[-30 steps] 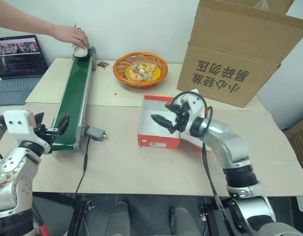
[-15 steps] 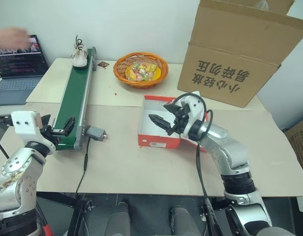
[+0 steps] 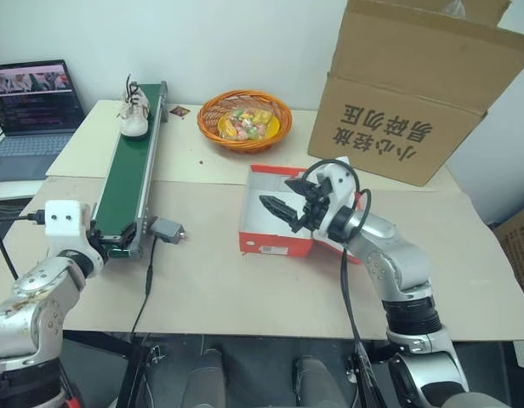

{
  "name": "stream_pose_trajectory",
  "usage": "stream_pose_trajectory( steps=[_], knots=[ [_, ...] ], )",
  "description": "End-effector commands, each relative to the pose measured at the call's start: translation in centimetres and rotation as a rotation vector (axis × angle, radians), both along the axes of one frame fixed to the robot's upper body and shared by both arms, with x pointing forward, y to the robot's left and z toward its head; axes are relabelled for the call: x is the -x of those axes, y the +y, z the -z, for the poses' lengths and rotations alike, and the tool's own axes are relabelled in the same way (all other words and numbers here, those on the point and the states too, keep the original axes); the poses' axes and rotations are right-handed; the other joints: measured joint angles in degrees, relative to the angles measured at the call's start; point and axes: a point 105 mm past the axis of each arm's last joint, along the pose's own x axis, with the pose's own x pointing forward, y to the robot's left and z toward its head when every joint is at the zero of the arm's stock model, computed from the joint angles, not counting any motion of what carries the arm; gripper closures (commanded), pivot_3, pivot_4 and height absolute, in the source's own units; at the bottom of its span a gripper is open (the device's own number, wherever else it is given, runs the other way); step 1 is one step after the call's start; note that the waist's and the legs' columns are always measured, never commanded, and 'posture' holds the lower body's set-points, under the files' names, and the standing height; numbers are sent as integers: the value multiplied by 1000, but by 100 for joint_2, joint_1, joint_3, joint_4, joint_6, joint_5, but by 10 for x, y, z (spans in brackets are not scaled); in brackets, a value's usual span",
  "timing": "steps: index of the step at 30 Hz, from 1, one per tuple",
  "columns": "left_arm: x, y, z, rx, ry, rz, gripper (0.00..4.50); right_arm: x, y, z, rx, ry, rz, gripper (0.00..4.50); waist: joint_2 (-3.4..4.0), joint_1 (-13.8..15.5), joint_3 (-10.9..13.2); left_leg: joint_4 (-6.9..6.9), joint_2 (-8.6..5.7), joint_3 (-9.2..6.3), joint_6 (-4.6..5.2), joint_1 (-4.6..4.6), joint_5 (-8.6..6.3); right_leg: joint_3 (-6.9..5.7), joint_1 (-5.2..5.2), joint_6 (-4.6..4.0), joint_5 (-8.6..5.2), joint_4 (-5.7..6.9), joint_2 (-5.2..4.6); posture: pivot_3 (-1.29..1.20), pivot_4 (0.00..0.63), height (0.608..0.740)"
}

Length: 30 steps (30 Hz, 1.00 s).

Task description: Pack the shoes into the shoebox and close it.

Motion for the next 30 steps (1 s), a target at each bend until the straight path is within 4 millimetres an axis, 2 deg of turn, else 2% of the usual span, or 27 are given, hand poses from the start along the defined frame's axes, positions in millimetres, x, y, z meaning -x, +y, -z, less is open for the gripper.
stream_pose_trajectory(
  steps=[1, 7, 11, 21, 25, 30],
  knots=[
    [-1, -3, -27, -38, -65, -13, 0, 0, 0, -22, -48, -72, -6, 38, 0, -2, 0, 0, 0, 0, 0, 0, 0, 0, 0, 0, 0, 0, 0, 0, 150, 721],
    [0, 3, -32, -60, -57, -41, 0, -1, 7, -19, -33, -67, -16, 38, 0, -18, 0, -4, 0, 0, 0, 0, 0, 0, -1, 0, -2, 0, 1, 0, 150, 721],
    [5, 16, -28, -55, -27, -92, 0, 0, 10, -17, -29, -63, -20, 38, -1, -23, 0, -5, 0, 0, 0, 0, 0, 0, -3, 0, -1, 0, 1, 0, 150, 721],
    [12, 37, -39, -114, -16, -142, 0, -1, 15, -17, -36, -54, -30, 38, 0, -18, 0, -7, 0, 0, -1, 0, -1, 0, -8, -1, -1, -1, 0, 0, 150, 721],
    [12, 44, -36, -117, -4, -160, 0, 0, 16, -20, -88, -40, -33, 38, 0, -19, 1, -8, 1, 0, -1, -4, -1, 0, -13, -1, -1, -1, -1, 0, 150, 721],
    [7, 42, -27, -105, 15, -157, 0, 0, 15, -24, -111, -39, -30, 38, 0, -14, 1, -10, 0, 1, -1, -8, -1, 0, -16, -2, -1, -1, -2, 0, 150, 721]
  ],
)
